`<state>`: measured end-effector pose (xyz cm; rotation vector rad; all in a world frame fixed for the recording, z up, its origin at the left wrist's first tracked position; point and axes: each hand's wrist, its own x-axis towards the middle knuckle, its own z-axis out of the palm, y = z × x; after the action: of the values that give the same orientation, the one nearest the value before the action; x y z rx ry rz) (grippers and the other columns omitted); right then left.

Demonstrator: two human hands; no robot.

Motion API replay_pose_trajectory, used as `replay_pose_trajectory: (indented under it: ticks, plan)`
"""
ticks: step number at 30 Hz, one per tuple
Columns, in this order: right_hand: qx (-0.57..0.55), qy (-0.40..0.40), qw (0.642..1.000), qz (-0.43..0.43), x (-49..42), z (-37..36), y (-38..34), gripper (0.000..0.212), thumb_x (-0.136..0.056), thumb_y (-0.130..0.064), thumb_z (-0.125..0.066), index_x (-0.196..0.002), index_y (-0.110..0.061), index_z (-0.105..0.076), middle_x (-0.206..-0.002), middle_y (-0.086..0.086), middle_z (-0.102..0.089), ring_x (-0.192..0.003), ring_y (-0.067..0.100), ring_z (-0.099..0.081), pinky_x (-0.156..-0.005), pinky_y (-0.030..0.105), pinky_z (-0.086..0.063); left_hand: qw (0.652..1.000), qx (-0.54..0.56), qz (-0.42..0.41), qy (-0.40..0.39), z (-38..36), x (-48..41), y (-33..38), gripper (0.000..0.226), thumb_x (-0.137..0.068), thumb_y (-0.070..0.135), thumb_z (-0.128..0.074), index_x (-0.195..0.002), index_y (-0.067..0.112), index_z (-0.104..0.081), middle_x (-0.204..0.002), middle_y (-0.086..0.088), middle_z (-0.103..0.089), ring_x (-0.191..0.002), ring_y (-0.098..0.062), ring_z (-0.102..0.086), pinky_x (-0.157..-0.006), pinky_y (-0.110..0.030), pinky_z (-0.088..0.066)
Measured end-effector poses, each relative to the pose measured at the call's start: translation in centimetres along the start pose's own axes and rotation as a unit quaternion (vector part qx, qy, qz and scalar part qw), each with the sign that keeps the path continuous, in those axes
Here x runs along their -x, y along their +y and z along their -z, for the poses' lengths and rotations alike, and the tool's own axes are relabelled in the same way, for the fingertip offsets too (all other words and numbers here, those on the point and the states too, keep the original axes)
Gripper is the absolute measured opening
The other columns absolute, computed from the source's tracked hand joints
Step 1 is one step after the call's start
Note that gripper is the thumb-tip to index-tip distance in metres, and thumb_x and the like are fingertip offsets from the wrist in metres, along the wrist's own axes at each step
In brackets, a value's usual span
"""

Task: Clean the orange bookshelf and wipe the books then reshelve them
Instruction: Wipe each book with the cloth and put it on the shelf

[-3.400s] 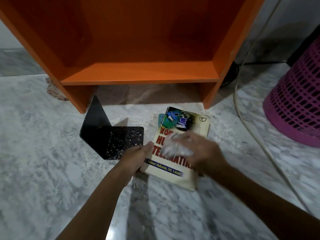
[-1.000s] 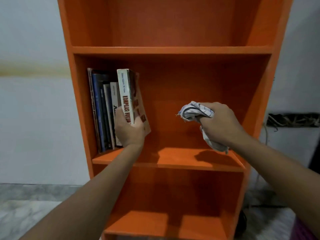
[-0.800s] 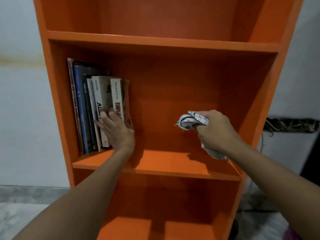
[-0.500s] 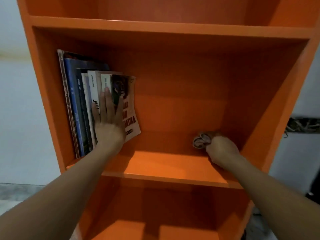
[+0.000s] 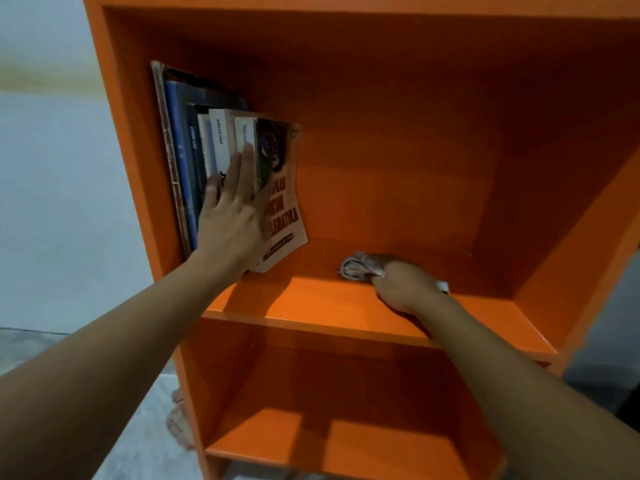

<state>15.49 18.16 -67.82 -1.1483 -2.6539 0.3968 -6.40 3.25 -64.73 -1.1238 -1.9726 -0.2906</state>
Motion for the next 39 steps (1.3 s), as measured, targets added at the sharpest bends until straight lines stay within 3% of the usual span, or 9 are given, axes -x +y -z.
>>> replay_pose_trajectory:
  ticks: [4, 8, 12, 18, 22, 26, 30, 35, 39]
  plan:
    - [-0.025, -0.01, 0.996, 0.09, 0.9, -1.4, -5.2, 0.024, -0.098, -0.017, -0.043, -0.1, -0.032, -0.062, -0.093, 0.004, -0.065, -0.091, 0.035, -0.059, -0.066, 0.034, -0.042, 0.998, -0.047, -0.043, -0.028, 2.4, -0.1, -1.6, 0.066, -0.095, 0.04, -0.045, -0.154, 0.035, -0.016, -0.162, -0.012, 0.019, -0.149, -0.026, 0.015, -0.116, -0.054, -0.007]
    - [-0.052, -0.018, 0.983, 0.173, 2.7, -2.8, -10.1, 0.036, -0.097, -0.014, -0.048, -0.129, -0.026, -0.057, -0.127, 0.006, -0.061, -0.111, 0.033, -0.054, -0.089, 0.039, -0.044, 0.994, -0.068, -0.071, -0.057, 3.7, 0.0, -2.8, 0.064, -0.095, 0.039, -0.045, -0.153, 0.038, -0.018, -0.162, -0.012, 0.019, -0.15, -0.025, 0.016, -0.117, -0.054, -0.006]
    - [-0.078, -0.053, 0.971, 0.218, 4.3, -4.1, -13.3, 0.016, -0.094, -0.005, -0.049, -0.089, -0.021, -0.051, -0.085, 0.003, -0.051, -0.074, 0.026, -0.049, -0.058, 0.032, -0.031, 0.993, -0.05, -0.058, -0.094, 4.4, 0.6, -2.4, 0.067, -0.095, 0.037, -0.047, -0.154, 0.036, -0.016, -0.163, -0.01, 0.016, -0.15, -0.024, 0.015, -0.115, -0.056, -0.01]
    - [-0.19, -0.117, 0.937, 0.271, 9.4, -3.3, -11.3, 0.06, -0.087, 0.011, -0.046, -0.13, -0.03, -0.058, -0.1, 0.009, -0.064, -0.063, 0.028, -0.054, -0.051, 0.037, -0.042, 0.987, 0.086, -0.006, -0.133, 5.3, 3.3, -0.9, 0.053, -0.091, 0.033, -0.053, -0.142, 0.024, -0.044, -0.153, -0.01, -0.03, -0.144, -0.026, -0.021, -0.11, -0.055, -0.022]
    - [-0.234, 0.078, 0.94, 0.235, 12.2, -0.5, -3.4, 0.071, -0.071, 0.014, -0.044, -0.122, -0.031, -0.066, -0.123, -0.005, -0.063, -0.111, 0.012, -0.059, -0.093, 0.025, -0.048, 0.952, 0.267, 0.033, -0.143, 5.5, 7.5, 3.7, 0.038, -0.094, 0.031, -0.053, -0.129, 0.019, -0.06, -0.128, -0.007, -0.057, -0.122, -0.03, -0.051, -0.101, -0.048, -0.041]
    - [-0.063, 0.293, 0.953, 0.05, 11.7, 3.3, 5.2, 0.063, -0.078, 0.007, -0.05, -0.128, -0.028, -0.064, -0.127, 0.001, -0.063, -0.115, 0.023, -0.057, -0.09, 0.028, -0.044, 0.945, 0.295, -0.029, -0.135, 6.0, 11.6, 8.8, 0.035, -0.095, 0.038, -0.056, -0.122, 0.019, -0.066, -0.119, -0.005, -0.061, -0.115, -0.026, -0.053, -0.093, -0.043, -0.044]
    - [0.161, 0.192, 0.967, -0.051, 10.7, 2.6, 8.6, 0.053, -0.093, 0.001, -0.048, -0.137, -0.027, -0.055, -0.122, 0.009, -0.062, -0.103, 0.032, -0.061, -0.073, 0.035, -0.044, 0.963, 0.242, -0.034, -0.111, 5.9, 13.1, 11.4, 0.032, -0.092, 0.037, -0.061, -0.118, 0.019, -0.069, -0.114, -0.003, -0.061, -0.108, -0.025, -0.056, -0.088, -0.041, -0.043]
    - [0.084, 0.292, 0.952, -0.025, 14.4, 0.0, 8.6, 0.06, -0.09, 0.008, -0.045, -0.138, -0.025, -0.054, -0.126, 0.008, -0.06, -0.103, 0.031, -0.056, -0.075, 0.035, -0.042, 0.963, 0.237, 0.0, -0.131, 6.6, 13.2, 12.3, 0.037, -0.09, 0.035, -0.063, -0.122, 0.016, -0.067, -0.119, -0.006, -0.059, -0.111, -0.028, -0.053, -0.086, -0.044, -0.046]
    - [0.078, 0.268, 0.96, -0.006, 19.4, -2.8, 9.2, 0.054, -0.09, 0.006, -0.046, -0.137, -0.019, -0.052, -0.127, 0.007, -0.051, -0.104, 0.026, -0.051, -0.073, 0.03, -0.044, 0.957, 0.237, 0.011, -0.167, 7.3, 13.4, 12.7, 0.048, -0.09, 0.04, -0.061, -0.131, 0.014, -0.059, -0.126, -0.007, -0.053, -0.117, -0.028, -0.049, -0.085, -0.042, -0.051]
